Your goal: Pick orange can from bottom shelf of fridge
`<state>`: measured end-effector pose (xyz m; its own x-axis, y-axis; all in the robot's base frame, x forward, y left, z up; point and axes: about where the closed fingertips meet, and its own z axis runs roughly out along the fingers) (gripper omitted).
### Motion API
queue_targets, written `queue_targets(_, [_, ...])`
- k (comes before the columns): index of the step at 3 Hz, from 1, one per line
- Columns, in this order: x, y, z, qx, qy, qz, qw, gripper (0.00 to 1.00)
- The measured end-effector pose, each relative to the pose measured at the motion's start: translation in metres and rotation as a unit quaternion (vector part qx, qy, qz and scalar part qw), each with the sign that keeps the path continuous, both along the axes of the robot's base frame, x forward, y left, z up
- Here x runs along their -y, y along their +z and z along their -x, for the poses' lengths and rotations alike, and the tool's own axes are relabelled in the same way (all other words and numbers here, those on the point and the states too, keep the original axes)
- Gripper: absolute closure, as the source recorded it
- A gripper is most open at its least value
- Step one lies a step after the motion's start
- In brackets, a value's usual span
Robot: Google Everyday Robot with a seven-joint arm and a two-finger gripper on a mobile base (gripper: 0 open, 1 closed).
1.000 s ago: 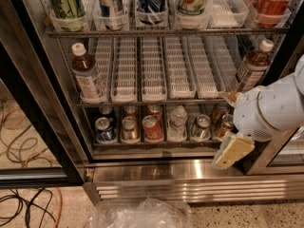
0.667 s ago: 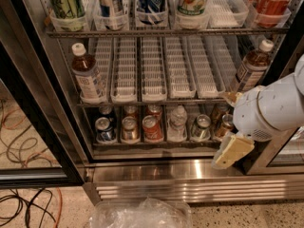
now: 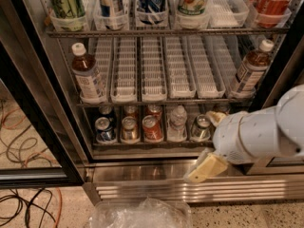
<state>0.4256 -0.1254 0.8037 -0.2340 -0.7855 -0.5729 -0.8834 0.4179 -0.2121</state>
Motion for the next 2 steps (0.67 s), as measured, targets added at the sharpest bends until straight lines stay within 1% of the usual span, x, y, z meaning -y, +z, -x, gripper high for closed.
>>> queue_targets(1, [-0.04, -0.027, 0.016, 0.008, -0.028, -0.059, 0.9978, 0.0])
queue_targets(2, [-0.08, -0.053, 0.028, 0.018, -0.053, -0.098, 0.9936, 0.0])
